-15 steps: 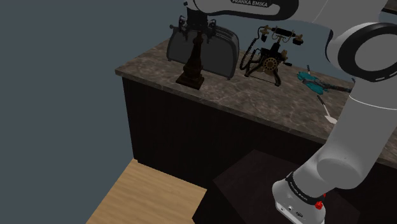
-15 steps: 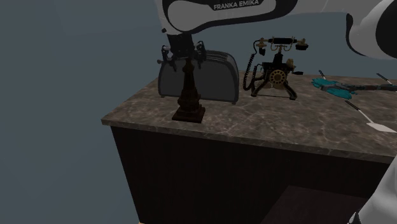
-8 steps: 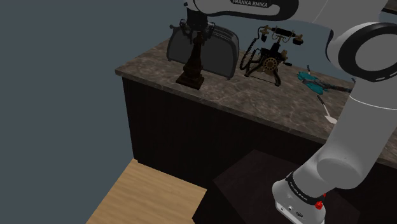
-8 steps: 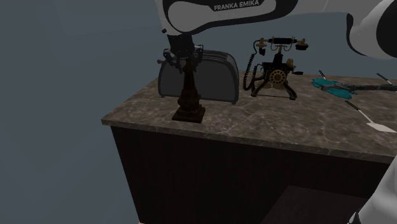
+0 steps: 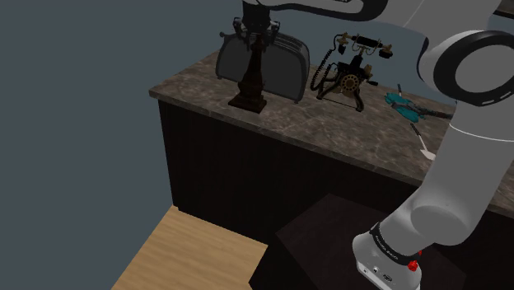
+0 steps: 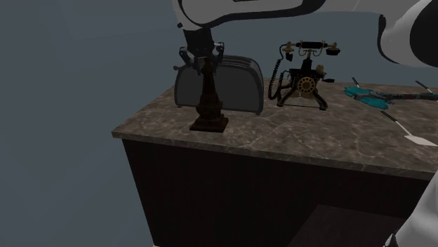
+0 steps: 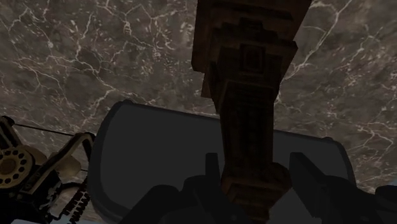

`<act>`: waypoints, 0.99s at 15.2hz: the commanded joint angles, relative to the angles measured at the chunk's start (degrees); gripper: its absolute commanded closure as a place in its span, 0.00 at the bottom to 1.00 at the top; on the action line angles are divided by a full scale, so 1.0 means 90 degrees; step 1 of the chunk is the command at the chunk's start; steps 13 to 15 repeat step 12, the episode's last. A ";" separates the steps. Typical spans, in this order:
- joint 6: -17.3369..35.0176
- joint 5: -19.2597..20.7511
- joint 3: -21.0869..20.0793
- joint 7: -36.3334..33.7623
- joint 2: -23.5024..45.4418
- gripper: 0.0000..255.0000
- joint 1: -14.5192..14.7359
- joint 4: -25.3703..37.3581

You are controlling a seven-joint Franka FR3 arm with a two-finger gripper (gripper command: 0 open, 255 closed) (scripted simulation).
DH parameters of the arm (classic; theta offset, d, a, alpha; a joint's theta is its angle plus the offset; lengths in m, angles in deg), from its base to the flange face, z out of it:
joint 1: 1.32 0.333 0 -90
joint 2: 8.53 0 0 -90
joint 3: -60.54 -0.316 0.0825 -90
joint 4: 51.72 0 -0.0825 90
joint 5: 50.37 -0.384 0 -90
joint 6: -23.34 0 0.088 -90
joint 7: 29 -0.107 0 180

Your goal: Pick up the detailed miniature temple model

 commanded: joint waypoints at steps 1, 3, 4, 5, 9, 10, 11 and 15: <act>-0.0158 0.0024 0.0001 0.0072 0.0047 1.00 0.0041 0.0227; -0.0353 0.0063 0.0003 0.0153 0.0131 1.00 0.0105 0.0519; -0.0454 0.0086 0.0006 0.0196 0.0179 1.00 0.0141 0.0674; -0.0558 0.0111 0.0008 0.0239 0.0231 1.00 0.0180 0.0836; -0.1005 0.0246 0.0031 0.0432 0.0489 1.00 0.0374 0.1574; -0.1127 0.0290 0.0040 0.0488 0.0570 1.00 0.0435 0.1788; -0.1146 0.0296 0.0044 0.0497 0.0583 1.00 0.0446 0.1822; -0.1146 0.0296 0.0044 0.0497 0.0583 1.00 0.0446 0.1822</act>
